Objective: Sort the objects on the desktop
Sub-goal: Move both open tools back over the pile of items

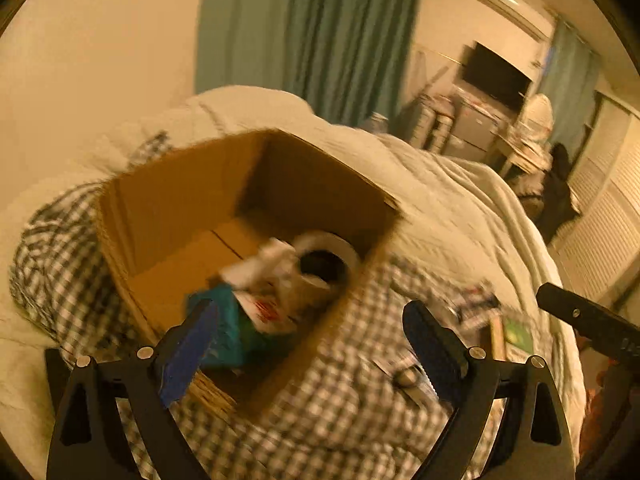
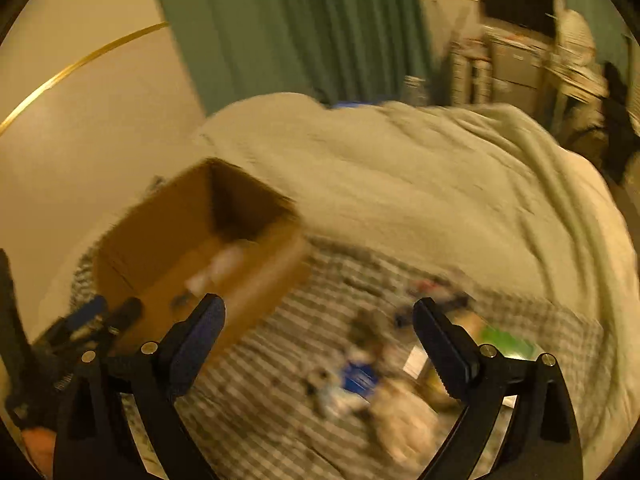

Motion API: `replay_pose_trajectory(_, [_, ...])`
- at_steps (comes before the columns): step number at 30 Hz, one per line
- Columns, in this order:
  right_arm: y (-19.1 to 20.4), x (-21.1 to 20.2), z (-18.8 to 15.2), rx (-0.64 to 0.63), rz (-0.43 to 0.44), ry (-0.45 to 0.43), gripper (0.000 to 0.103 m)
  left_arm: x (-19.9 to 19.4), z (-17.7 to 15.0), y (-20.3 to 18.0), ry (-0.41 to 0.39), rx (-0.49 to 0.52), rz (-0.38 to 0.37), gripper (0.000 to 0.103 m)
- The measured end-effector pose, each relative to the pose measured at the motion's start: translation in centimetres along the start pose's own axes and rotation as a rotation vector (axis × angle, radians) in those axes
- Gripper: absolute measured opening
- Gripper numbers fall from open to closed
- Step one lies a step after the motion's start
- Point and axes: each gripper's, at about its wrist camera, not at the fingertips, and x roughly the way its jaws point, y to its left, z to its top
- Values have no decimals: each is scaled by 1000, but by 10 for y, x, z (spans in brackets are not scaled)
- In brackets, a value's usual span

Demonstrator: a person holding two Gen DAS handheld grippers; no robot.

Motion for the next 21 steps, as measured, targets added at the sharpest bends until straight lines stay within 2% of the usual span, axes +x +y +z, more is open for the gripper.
replay_pose_trajectory(3, [-28, -16, -25, 43, -83, 10, 95, -1, -20, -24, 41, 49, -48, 95])
replay_pose_trajectory(7, [-57, -27, -61, 109, -116, 55, 95, 6, -52, -52, 92, 123, -59, 95])
replay_pose_trajectory(13, [-77, -30, -99, 136, -85, 110, 95, 36, -92, -78, 175, 209, -44, 95])
replay_pose_trajectory(18, [-85, -18, -110, 134, -43, 133, 95, 57, -97, -86, 197, 241, -39, 95])
replay_pose_trajectory(21, [-90, -1, -108, 129, -16, 153, 91, 75, -93, -87, 207, 217, -42, 95])
